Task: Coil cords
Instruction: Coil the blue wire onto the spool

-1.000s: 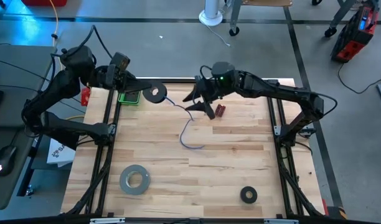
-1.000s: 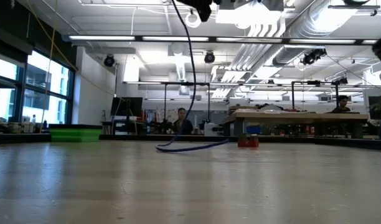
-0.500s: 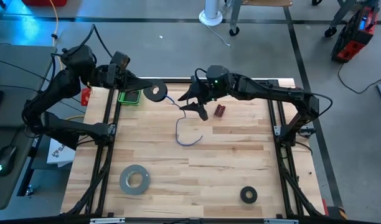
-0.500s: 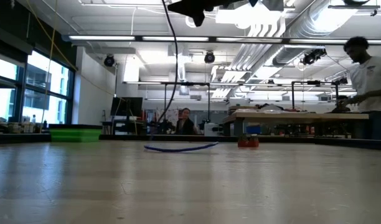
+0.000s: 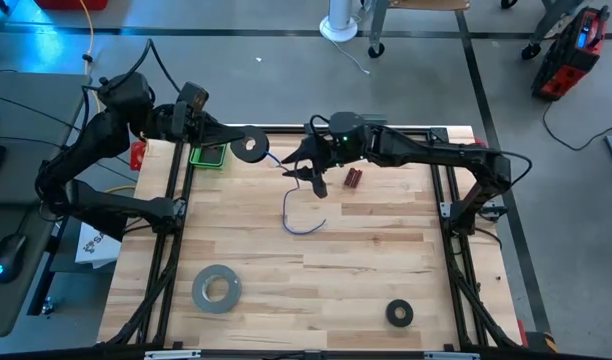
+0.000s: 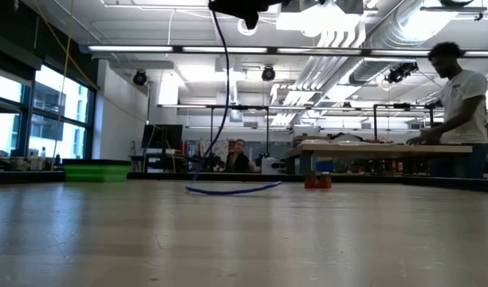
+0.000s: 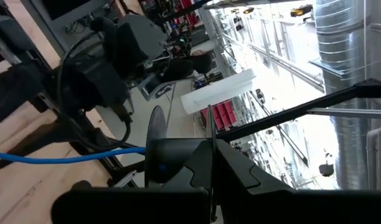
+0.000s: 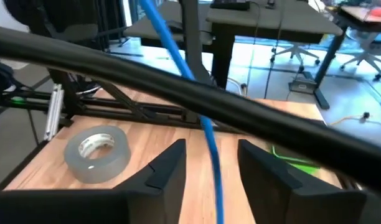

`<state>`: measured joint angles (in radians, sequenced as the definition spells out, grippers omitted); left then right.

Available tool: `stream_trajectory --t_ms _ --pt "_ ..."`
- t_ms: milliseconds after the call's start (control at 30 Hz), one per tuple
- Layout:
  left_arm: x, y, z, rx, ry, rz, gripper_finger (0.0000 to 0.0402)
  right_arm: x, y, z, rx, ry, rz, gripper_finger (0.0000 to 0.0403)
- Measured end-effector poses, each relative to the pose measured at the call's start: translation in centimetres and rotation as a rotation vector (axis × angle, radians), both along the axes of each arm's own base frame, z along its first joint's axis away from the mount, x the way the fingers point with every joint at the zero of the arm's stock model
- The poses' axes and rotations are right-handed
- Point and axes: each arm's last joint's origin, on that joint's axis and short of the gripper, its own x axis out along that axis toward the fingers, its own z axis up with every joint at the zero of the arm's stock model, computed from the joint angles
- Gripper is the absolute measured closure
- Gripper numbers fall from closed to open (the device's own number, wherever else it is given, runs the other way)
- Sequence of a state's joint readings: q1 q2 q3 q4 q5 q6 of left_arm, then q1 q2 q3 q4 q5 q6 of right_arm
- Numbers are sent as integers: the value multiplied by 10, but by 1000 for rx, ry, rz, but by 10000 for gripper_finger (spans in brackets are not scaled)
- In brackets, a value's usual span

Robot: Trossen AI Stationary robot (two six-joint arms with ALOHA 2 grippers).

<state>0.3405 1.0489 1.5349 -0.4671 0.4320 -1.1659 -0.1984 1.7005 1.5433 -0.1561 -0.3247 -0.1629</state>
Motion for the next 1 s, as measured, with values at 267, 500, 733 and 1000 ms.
stream_trajectory --t_ms 267,500,733,1000 --pt "0 0 0 2 2 0 401 4 2 -5 -6 10 -25 307" --pt "0 0 0 7 2 0 401 4 2 -4 -10 3 -27 328" --pt "0 0 -1 28 3 16 401 5 4 -1 -9 -19 -22 363" --pt "0 5 6 350 -60 197 401 -1 22 22 -5 -149 -8 398"
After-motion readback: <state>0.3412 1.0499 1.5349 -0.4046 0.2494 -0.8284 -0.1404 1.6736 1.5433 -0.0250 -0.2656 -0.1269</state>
